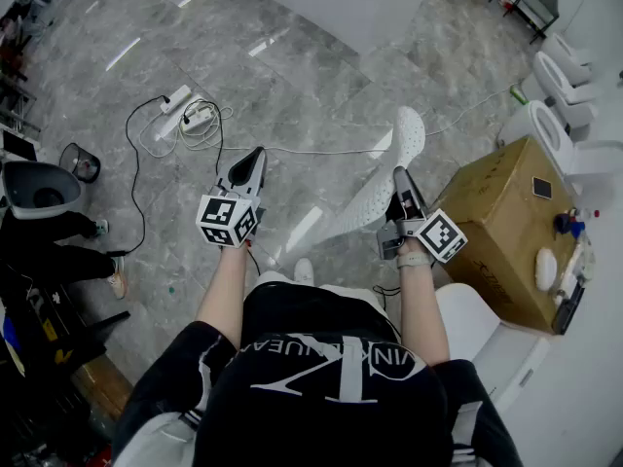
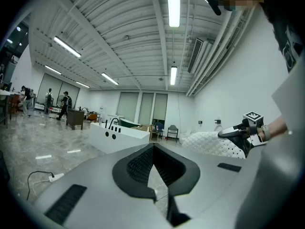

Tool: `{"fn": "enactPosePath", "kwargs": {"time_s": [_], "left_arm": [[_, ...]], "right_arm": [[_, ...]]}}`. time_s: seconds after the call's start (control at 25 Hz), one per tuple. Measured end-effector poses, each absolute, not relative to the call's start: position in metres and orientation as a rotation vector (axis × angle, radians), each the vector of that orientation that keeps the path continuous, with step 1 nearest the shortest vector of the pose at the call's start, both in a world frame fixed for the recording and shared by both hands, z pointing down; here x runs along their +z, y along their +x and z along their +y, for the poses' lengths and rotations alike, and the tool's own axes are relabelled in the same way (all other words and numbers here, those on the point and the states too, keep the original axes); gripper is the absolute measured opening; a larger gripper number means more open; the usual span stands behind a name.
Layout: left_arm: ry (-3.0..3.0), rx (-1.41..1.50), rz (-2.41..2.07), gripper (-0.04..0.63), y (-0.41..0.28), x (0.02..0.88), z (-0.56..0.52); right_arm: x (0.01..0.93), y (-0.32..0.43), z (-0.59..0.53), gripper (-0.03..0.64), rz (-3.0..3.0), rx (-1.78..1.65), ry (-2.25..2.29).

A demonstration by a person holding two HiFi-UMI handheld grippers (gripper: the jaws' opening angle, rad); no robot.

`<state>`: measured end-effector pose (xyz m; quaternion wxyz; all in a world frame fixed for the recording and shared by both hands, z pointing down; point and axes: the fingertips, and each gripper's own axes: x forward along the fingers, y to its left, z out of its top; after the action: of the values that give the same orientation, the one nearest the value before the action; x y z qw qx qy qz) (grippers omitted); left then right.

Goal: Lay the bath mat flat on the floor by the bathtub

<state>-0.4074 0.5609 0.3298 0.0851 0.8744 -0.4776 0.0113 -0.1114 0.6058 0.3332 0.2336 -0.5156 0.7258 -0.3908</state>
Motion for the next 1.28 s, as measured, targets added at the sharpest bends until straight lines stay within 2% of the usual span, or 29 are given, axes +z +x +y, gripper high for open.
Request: {"fn": "enactPosePath", "kwargs": {"time_s": [0.16,0.52,1.28], "left_arm": [[2.623,0.027,-1.44,0.014,-0.408,0.325,0.555],[2.628,0.003,-1.439,0.014,-0.404,0.319,0.543],[2.608,0.002,-1.45,0.014,-0.397,0.318,0.476]], "right_arm": [[0.319,-0.119,0.594,0.041,2.074,-0.991,-1.372],[0.339,-0.113,0.581,0.041,2.185,-0.918,-1.678],[0.322,-0.094,0.492,0.041,2.051,-0.887,-1.586]]}}
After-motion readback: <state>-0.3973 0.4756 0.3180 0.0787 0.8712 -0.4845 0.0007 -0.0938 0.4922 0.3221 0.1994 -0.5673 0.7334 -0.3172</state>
